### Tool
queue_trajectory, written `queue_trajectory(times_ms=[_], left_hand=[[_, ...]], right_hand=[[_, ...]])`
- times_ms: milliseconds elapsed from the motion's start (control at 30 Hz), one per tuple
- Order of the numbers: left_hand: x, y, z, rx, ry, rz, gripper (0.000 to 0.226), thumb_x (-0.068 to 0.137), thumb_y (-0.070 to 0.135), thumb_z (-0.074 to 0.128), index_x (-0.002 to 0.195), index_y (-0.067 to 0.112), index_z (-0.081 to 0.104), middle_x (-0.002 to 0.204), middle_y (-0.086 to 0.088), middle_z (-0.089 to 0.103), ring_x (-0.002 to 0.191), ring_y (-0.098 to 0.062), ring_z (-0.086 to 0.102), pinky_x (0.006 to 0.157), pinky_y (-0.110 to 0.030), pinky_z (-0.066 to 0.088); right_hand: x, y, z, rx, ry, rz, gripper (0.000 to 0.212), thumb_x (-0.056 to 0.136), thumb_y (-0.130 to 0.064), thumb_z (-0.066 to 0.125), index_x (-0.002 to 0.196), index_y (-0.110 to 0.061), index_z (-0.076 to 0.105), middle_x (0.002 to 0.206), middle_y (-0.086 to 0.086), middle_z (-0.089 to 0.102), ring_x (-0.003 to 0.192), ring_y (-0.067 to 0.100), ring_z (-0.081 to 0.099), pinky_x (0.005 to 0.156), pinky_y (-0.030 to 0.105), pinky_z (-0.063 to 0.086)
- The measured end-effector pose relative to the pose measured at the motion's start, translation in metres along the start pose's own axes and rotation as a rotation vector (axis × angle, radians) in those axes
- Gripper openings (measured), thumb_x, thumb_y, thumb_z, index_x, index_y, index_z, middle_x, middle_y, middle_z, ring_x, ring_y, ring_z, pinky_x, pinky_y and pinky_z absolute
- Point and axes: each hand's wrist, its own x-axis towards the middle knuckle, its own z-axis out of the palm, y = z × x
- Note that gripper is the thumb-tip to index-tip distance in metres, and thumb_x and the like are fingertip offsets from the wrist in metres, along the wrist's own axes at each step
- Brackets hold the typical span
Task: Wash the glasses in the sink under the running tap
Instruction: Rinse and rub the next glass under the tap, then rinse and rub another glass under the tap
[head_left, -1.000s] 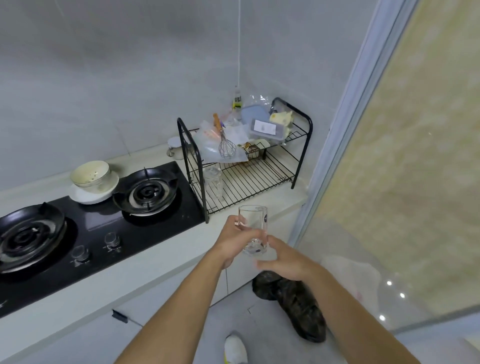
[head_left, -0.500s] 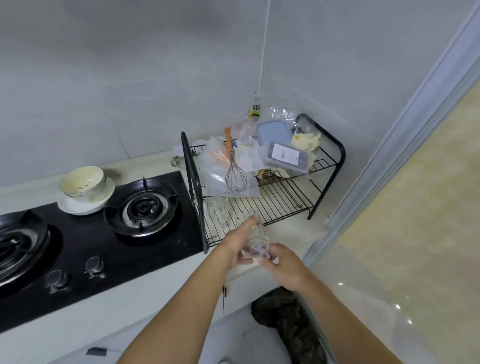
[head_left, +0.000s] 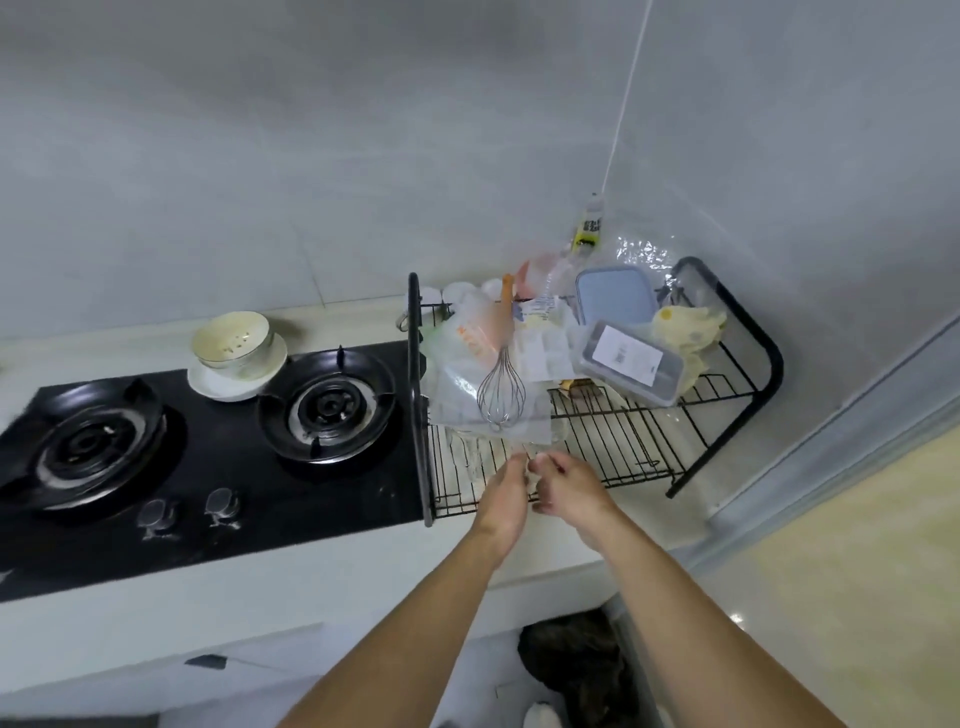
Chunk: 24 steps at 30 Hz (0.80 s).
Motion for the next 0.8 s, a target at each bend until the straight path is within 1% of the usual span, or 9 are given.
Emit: queue_trajectory(times_ms=[67,133,233,300,367,467,600,733,800], left_hand=[[0.007,-0.001,0.005,-0.044,0.01,0.004,0.059,0.098,0.058,0.033,0.134,0.024,0.066,0.139,0.002,0.065,0.13,-0.01,0.057,0.118,-0.043,0.042],[0.013,0.001,0.006,-0.048,0.038,0.016,0.049,0.105,0.046,0.032,0.127,0.022,0.068,0.126,0.003,0.069,0.121,-0.01,0.061,0.114,-0.043,0.047],[0.021,0.002,0.005,-0.067,0.067,0.001,0.041,0.11,0.028,0.029,0.116,0.016,0.068,0.107,0.001,0.07,0.102,-0.013,0.066,0.096,-0.033,0.056],[0.024,0.002,0.005,-0.062,0.056,-0.007,0.043,0.111,0.027,0.026,0.123,0.014,0.065,0.112,-0.001,0.069,0.095,-0.007,0.066,0.077,-0.02,0.056],[0.026,0.002,0.004,-0.079,0.04,-0.027,0.046,0.113,0.031,0.023,0.133,0.015,0.061,0.121,-0.002,0.069,0.096,-0.003,0.067,0.069,-0.012,0.053],[0.028,0.005,0.004,-0.083,0.025,-0.03,0.046,0.114,0.033,0.021,0.134,0.014,0.058,0.124,-0.002,0.068,0.099,-0.003,0.065,0.07,-0.011,0.053],[0.026,0.01,0.006,-0.045,0.081,-0.037,0.039,0.114,0.027,0.021,0.117,0.012,0.057,0.098,0.005,0.062,0.085,-0.002,0.058,0.057,-0.003,0.045],[0.018,0.008,0.0,0.022,0.172,0.005,0.038,0.111,0.043,0.03,0.12,0.026,0.063,0.119,0.01,0.063,0.113,-0.009,0.056,0.092,-0.02,0.041],[0.009,0.0,-0.007,0.071,0.274,0.074,0.034,0.108,0.045,0.042,0.123,0.028,0.067,0.121,0.015,0.067,0.114,-0.004,0.058,0.102,-0.027,0.043]], right_hand=[[0.014,-0.002,0.002,0.014,-0.042,0.023,0.027,0.11,-0.027,0.046,0.122,-0.016,0.067,0.105,0.011,0.07,0.083,0.02,0.065,0.08,0.041,0.065],[0.026,-0.003,0.005,0.011,-0.069,0.043,0.029,0.11,-0.024,0.043,0.12,-0.013,0.067,0.115,0.015,0.071,0.097,0.027,0.071,0.078,0.04,0.065],[0.039,-0.004,0.009,0.013,-0.106,0.059,0.028,0.108,-0.015,0.04,0.112,-0.008,0.067,0.113,0.02,0.072,0.098,0.032,0.071,0.066,0.033,0.062],[0.041,-0.006,0.012,0.019,-0.149,0.069,0.028,0.106,-0.013,0.041,0.11,-0.01,0.069,0.111,0.015,0.074,0.099,0.029,0.072,0.062,0.03,0.06],[0.044,-0.007,0.015,0.015,-0.184,0.069,0.029,0.105,-0.016,0.042,0.11,-0.013,0.07,0.107,0.008,0.076,0.099,0.025,0.074,0.061,0.028,0.059],[0.05,-0.006,0.016,-0.025,-0.206,0.057,0.032,0.102,-0.021,0.041,0.108,-0.019,0.072,0.107,0.007,0.077,0.099,0.028,0.075,0.065,0.033,0.062],[0.064,0.004,0.011,-0.104,-0.199,-0.007,0.035,0.086,-0.038,0.043,0.104,-0.026,0.071,0.097,0.01,0.078,0.089,0.034,0.076,0.075,0.05,0.064],[0.038,-0.009,0.007,-0.216,-0.079,-0.07,0.025,0.099,-0.037,0.049,0.114,-0.018,0.043,0.097,0.007,0.07,0.088,0.029,0.069,0.071,0.041,0.053],[0.025,-0.009,0.008,-0.281,0.013,-0.157,0.021,0.101,-0.036,0.051,0.108,-0.019,0.04,0.091,0.003,0.067,0.085,0.027,0.066,0.065,0.035,0.046]])
